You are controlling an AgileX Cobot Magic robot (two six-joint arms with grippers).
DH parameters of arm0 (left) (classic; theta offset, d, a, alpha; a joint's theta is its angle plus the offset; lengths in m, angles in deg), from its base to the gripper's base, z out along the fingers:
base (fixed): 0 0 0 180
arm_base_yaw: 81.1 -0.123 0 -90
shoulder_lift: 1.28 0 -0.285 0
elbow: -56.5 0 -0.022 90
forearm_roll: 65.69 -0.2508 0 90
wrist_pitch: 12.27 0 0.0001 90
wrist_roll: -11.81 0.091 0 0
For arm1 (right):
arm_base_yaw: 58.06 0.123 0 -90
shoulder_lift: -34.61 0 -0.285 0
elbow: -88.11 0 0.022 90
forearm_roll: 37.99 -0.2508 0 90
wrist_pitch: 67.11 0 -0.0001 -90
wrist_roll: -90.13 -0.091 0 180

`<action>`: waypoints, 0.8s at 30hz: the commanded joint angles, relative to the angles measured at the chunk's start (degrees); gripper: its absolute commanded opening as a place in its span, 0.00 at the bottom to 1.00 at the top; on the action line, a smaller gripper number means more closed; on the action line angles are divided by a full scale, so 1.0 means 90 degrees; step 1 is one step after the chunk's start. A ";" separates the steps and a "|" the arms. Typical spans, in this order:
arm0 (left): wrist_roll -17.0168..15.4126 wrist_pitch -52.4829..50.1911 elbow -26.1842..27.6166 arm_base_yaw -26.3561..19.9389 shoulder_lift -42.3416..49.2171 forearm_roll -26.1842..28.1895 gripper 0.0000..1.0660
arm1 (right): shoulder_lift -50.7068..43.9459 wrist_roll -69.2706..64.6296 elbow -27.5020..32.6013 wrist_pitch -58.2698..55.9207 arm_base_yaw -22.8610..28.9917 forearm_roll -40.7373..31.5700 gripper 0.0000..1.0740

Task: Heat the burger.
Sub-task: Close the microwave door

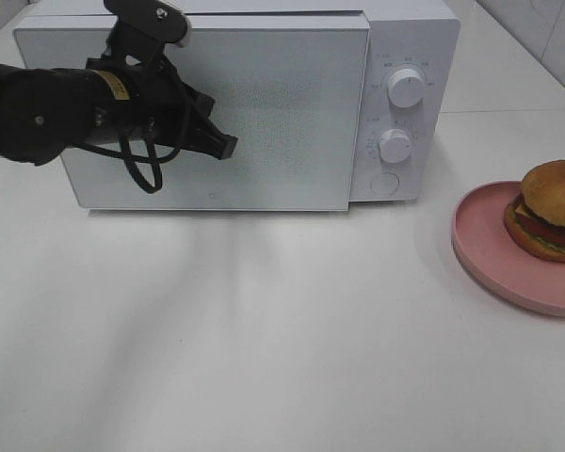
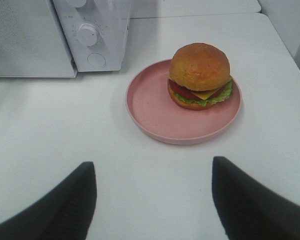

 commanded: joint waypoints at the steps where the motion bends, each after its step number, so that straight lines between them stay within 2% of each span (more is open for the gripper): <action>1: -0.0032 -0.0503 0.0318 -0.0025 -0.0095 0.0134 0.00 | -0.0159 0.0083 0.0013 0.0089 -0.0045 -0.0032 0.58; 5: -0.0032 -0.0178 0.0936 0.0108 -0.0401 0.0134 0.00 | -0.0159 0.0083 0.0013 0.0089 -0.0045 -0.0032 0.58; 17: -0.0032 0.0579 0.2069 0.0363 -0.0955 0.0140 0.00 | -0.0159 0.0083 0.0013 0.0089 -0.0045 -0.0032 0.58; 24: -0.0019 0.1267 0.2349 0.0446 -0.0999 0.0140 0.00 | -0.0159 0.0083 0.0013 0.0089 -0.0045 -0.0032 0.58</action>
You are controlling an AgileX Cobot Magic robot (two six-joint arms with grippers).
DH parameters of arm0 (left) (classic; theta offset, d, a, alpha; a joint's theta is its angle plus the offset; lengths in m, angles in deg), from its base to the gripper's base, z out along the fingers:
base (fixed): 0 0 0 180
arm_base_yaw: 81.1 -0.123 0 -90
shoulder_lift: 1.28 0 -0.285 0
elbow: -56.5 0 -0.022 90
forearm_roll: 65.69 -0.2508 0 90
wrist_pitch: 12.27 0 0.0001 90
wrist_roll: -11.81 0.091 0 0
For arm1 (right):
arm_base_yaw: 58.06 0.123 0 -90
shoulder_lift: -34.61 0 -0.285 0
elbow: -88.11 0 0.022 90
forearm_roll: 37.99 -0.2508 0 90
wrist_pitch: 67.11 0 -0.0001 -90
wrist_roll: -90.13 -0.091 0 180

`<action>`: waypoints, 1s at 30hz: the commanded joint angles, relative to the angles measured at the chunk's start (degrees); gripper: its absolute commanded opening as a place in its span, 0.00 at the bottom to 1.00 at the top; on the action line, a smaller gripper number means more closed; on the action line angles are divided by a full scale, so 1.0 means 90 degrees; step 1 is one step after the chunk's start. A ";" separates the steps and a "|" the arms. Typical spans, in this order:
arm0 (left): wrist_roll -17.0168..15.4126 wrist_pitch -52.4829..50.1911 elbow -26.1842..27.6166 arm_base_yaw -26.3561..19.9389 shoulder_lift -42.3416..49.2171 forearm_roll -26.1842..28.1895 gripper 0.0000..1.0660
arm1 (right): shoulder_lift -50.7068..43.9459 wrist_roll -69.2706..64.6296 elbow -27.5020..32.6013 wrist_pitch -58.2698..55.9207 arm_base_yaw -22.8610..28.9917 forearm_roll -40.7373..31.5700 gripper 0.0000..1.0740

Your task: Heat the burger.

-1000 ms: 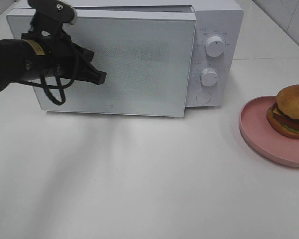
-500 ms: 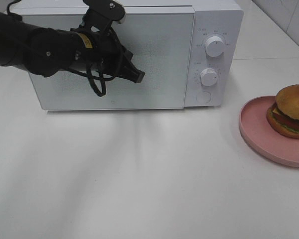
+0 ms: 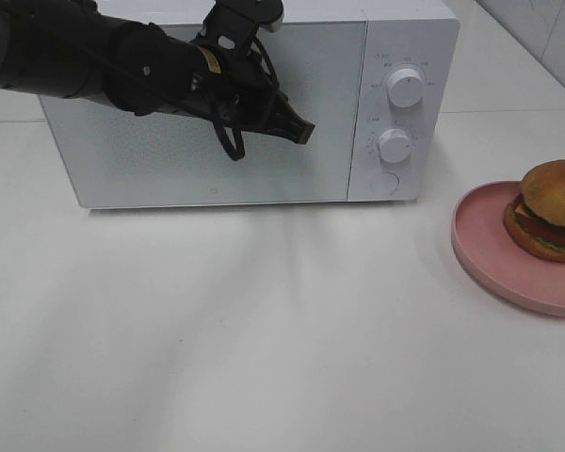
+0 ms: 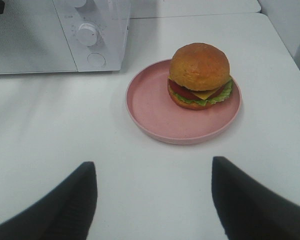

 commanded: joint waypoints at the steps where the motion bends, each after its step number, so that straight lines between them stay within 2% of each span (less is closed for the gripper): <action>1: 0.0076 -0.0108 0.0363 -0.0159 0.0000 -0.0051 0.00 | -0.0159 0.0083 0.0013 0.0089 -0.0045 -0.0032 0.58; 6: 0.0076 0.1280 0.0414 -0.0102 0.0286 -0.0051 0.00 | -0.0159 0.0083 0.0013 0.0089 -0.0045 -0.0032 0.58; 9: 0.0076 0.1674 0.0414 -0.0089 0.0446 -0.0051 0.00 | -0.0159 0.0083 0.0013 0.0089 -0.0045 -0.0032 0.58; 19: 0.0076 0.3947 0.0401 -0.0089 0.1509 -0.0045 0.00 | -0.0159 0.0083 0.0013 0.0089 -0.0045 -0.0032 0.58; 20: 0.0076 0.4475 0.0401 -0.0095 0.1687 -0.0070 0.00 | -0.0159 0.0083 0.0013 0.0089 -0.0045 -0.0032 0.58; 21: 0.0076 0.4475 0.0401 -0.0095 0.1687 -0.0070 0.00 | -0.0159 0.0083 0.0013 0.0089 -0.0045 -0.0032 0.58; 22: 0.0076 0.4947 0.0401 -0.0185 0.1814 -0.0076 0.00 | -0.0159 0.0083 0.0013 0.0089 -0.0045 -0.0032 0.58; 26: 0.0064 0.5634 0.0395 -0.0465 0.2012 -0.0070 0.00 | -0.0159 0.0083 0.0013 0.0089 -0.0045 -0.0032 0.58; 30: -0.0051 0.5889 0.0395 -0.0783 0.2088 -0.0070 0.00 | -0.0159 0.0083 0.0013 0.0089 -0.0045 -0.0032 0.58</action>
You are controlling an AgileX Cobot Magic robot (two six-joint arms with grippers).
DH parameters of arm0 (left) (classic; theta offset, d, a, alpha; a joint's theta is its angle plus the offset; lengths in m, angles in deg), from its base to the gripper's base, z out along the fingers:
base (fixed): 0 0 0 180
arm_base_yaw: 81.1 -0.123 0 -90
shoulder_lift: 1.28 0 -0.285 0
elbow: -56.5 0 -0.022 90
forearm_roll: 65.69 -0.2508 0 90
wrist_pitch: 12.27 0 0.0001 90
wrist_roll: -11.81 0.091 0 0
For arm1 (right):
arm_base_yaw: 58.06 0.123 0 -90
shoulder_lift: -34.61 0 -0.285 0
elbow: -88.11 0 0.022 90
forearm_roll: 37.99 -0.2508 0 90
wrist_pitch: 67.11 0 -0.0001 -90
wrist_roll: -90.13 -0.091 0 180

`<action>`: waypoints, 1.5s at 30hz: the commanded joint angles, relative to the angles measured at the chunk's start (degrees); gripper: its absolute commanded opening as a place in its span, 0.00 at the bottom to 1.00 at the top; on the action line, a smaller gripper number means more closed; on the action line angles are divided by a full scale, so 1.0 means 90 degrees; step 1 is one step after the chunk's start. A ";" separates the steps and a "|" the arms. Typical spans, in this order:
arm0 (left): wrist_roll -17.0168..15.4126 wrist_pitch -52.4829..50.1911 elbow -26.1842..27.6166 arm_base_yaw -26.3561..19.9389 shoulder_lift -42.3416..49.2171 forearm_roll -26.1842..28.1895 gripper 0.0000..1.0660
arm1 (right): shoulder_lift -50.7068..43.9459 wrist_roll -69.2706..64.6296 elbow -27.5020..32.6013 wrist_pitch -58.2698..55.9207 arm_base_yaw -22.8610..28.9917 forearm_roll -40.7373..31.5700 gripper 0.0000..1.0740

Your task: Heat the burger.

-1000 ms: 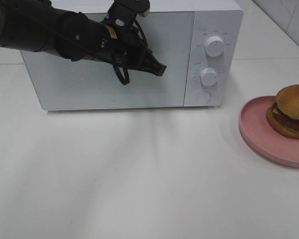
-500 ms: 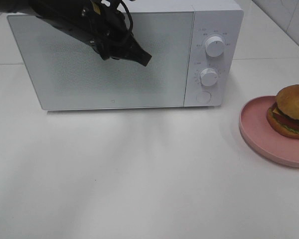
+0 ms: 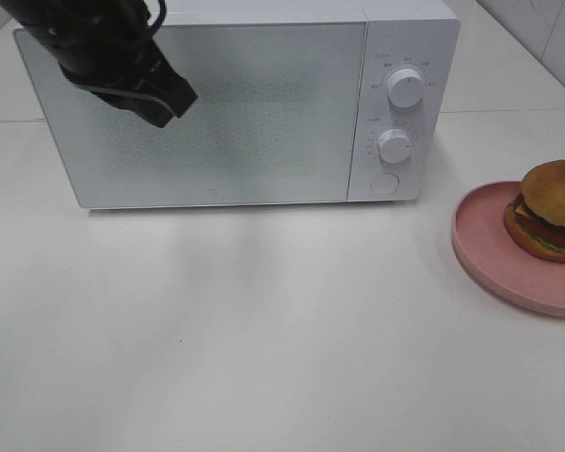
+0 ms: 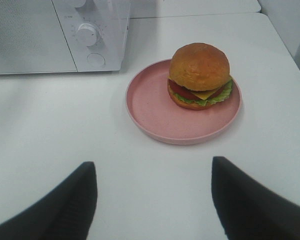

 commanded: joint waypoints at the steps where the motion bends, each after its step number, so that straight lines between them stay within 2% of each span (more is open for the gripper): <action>1: -0.0369 0.0267 0.0019 -0.0401 0.0140 0.0006 0.00 | -0.0159 0.0083 0.0013 0.0083 -0.0045 -0.0032 0.58; 2: -0.0369 0.0267 0.0019 -0.0401 0.0140 0.0006 0.00 | -0.0159 0.0083 0.0013 0.0083 -0.0045 -0.0032 0.58; 3: -0.0662 0.0382 0.0019 -0.0668 0.0191 0.0006 0.00 | -0.0159 0.0083 0.0013 0.0083 -0.0045 -0.0032 0.58; 4: -0.0662 0.0382 0.0019 -0.0668 0.0191 0.0006 0.00 | -0.0159 0.0083 0.0013 0.0083 -0.0045 -0.0032 0.58; 5: -0.0987 0.0624 0.0019 -0.0987 0.0280 0.0006 0.00 | -0.0159 0.0083 0.0013 0.0083 -0.0045 -0.0032 0.58; 10: -0.1038 0.0936 -0.0006 -0.1413 0.0477 -0.0025 0.00 | -0.0159 0.0083 0.0013 0.0083 -0.0045 -0.0032 0.58; 12: -0.1038 0.1108 -0.0127 -0.1821 0.0853 -0.0127 0.00 | -0.0159 0.0083 0.0013 0.0083 -0.0045 -0.0032 0.58; 14: -0.1038 0.1108 -0.0127 -0.1821 0.0853 -0.0127 0.00 | -0.0159 0.0083 0.0013 0.0083 -0.0045 -0.0032 0.58; 18: -0.1127 0.1184 -0.0420 -0.2209 0.1381 -0.0299 0.00 | -0.0159 0.0083 0.0013 0.0083 -0.0045 -0.0032 0.58; 20: -0.1222 0.1407 -0.0796 -0.2502 0.1999 -0.0395 0.00 | -0.0159 0.0083 0.0013 0.0083 -0.0045 -0.0032 0.58; 25: -0.1222 0.1630 -0.1210 -0.2527 0.2725 -0.0471 0.00 | -0.0159 0.0051 0.0013 0.0083 -0.0045 -0.0032 0.58; 26: -0.1222 0.1713 -0.1502 -0.2527 0.3139 -0.0452 0.00 | -0.0159 0.0051 0.0013 0.0083 -0.0045 -0.0032 0.58; 29: -0.1222 0.1744 -0.1668 -0.2527 0.3323 -0.0433 0.00 | -0.0159 0.0051 0.0013 0.0083 -0.0045 -0.0032 0.58; 30: -0.1222 0.1757 -0.2005 -0.2527 0.3731 -0.0395 0.00 | -0.0159 0.0051 0.0013 0.0083 -0.0045 -0.0032 0.58; 31: -0.1222 0.1757 -0.2005 -0.2527 0.3731 -0.0395 0.00 | -0.0159 0.0051 0.0013 0.0083 -0.0045 -0.0032 0.58; 32: -0.1222 0.1757 -0.2381 -0.2527 0.4151 -0.0395 0.00 | -0.0159 0.0051 0.0013 0.0083 -0.0045 -0.0032 0.58; 33: -0.1222 0.1757 -0.2381 -0.2527 0.4151 -0.0395 0.00 | -0.0159 0.0051 0.0013 0.0083 -0.0045 -0.0032 0.58; 35: -0.1222 0.1763 -0.3183 -0.2527 0.5138 -0.0395 0.00 | -0.0159 0.0051 0.0013 0.0083 -0.0045 -0.0032 0.58; 36: -0.1222 0.1763 -0.3183 -0.2527 0.5138 -0.0395 0.00 | -0.0159 0.0051 0.0013 0.0083 -0.0045 -0.0032 0.58; 37: -0.1222 0.1776 -0.3552 -0.2527 0.5583 -0.0395 0.00 | -0.0159 0.0051 0.0013 0.0083 -0.0045 -0.0032 0.58; 38: -0.1222 0.1776 -0.3552 -0.2527 0.5583 -0.0395 0.00 | -0.0159 0.0051 0.0013 0.0083 -0.0045 -0.0032 0.58; 39: -0.1222 0.1808 -0.3839 -0.2527 0.6054 -0.0395 0.00 | -0.0159 0.0051 0.0013 0.0083 -0.0045 -0.0032 0.58; 41: -0.1222 0.1827 -0.3979 -0.2527 0.6322 -0.0395 0.00 | -0.0159 0.0051 0.0013 0.0083 -0.0045 -0.0032 0.58; 42: -0.1216 0.1827 -0.4221 -0.2527 0.6869 -0.0395 0.00 | -0.0159 0.0051 0.0013 0.0083 -0.0045 -0.0032 0.58; 45: -0.1197 0.1827 -0.4475 -0.2527 0.7366 -0.0395 0.00 | -0.0159 0.0051 0.0013 0.0083 -0.0045 -0.0032 0.58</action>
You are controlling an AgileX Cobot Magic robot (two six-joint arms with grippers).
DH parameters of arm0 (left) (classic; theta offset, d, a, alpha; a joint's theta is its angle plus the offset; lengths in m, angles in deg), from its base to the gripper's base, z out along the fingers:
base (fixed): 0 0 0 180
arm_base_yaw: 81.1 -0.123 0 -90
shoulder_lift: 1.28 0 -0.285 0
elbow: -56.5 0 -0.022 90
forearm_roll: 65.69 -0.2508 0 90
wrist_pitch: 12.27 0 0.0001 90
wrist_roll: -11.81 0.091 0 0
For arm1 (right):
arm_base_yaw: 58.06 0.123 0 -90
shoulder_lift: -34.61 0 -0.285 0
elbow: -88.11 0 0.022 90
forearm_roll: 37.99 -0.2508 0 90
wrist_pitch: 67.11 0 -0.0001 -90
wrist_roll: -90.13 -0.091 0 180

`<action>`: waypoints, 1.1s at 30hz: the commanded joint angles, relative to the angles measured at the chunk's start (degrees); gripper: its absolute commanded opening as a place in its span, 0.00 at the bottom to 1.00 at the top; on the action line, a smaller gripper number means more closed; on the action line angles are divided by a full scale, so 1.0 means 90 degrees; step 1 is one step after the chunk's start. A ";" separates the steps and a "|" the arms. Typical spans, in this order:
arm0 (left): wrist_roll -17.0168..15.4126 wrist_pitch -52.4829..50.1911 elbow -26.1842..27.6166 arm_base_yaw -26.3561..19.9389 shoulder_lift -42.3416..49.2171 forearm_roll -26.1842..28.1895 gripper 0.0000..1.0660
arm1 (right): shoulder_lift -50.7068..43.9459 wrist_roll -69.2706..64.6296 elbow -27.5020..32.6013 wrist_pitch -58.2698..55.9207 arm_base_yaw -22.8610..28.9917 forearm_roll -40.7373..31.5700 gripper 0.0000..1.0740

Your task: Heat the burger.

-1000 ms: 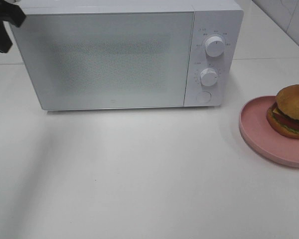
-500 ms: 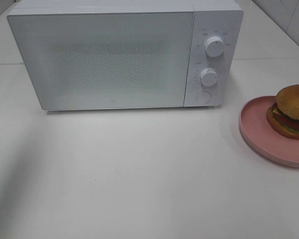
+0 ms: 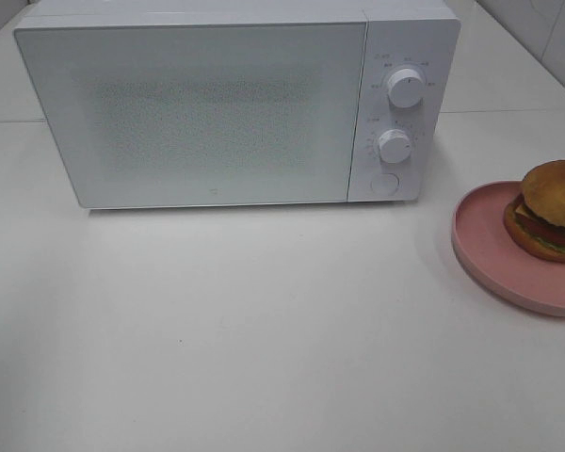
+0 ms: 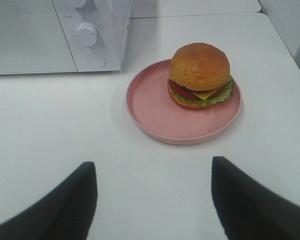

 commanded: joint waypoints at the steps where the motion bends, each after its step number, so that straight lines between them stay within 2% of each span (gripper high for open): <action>1: -0.0032 0.0038 -0.0522 -0.0006 0.1108 0.0000 0.00 | -0.0159 0.0051 0.0013 0.0083 -0.0045 -0.0032 0.58; 2: -0.0032 0.0038 -0.0522 -0.0006 0.1108 0.0000 0.00 | -0.0159 0.0051 0.0013 0.0083 -0.0045 -0.0032 0.58; 3: -0.0032 0.0102 -0.0745 -0.0006 0.1623 0.0000 0.00 | -0.0159 0.0051 0.0013 0.0083 -0.0045 -0.0032 0.58; 10: 0.0006 0.0248 -0.1286 -0.0006 0.3024 0.0095 0.00 | -0.0159 0.0051 0.0013 0.0083 -0.0045 -0.0032 0.58; 14: 0.0127 0.0019 -0.1356 -0.0006 0.3565 0.0146 0.00 | -0.0159 0.0051 0.0013 0.0083 -0.0045 -0.0032 0.58; 17: 0.0325 -0.0216 -0.1407 -0.0006 0.3775 0.0140 0.00 | -0.0159 0.0051 0.0013 0.0083 -0.0045 -0.0032 0.58; 21: 0.0331 -0.0293 -0.1407 -0.0006 0.3782 0.0140 0.00 | -0.0159 0.0051 0.0013 0.0083 -0.0045 -0.0032 0.58; 24: 0.0376 -0.0719 -0.1642 -0.0006 0.3769 0.0140 0.00 | -0.0159 0.0051 0.0013 0.0083 -0.0045 -0.0032 0.58; 33: 0.0395 -0.0719 -0.1649 -0.0006 0.3769 0.0121 0.00 | -0.0159 0.0051 0.0013 0.0083 -0.0045 -0.0032 0.58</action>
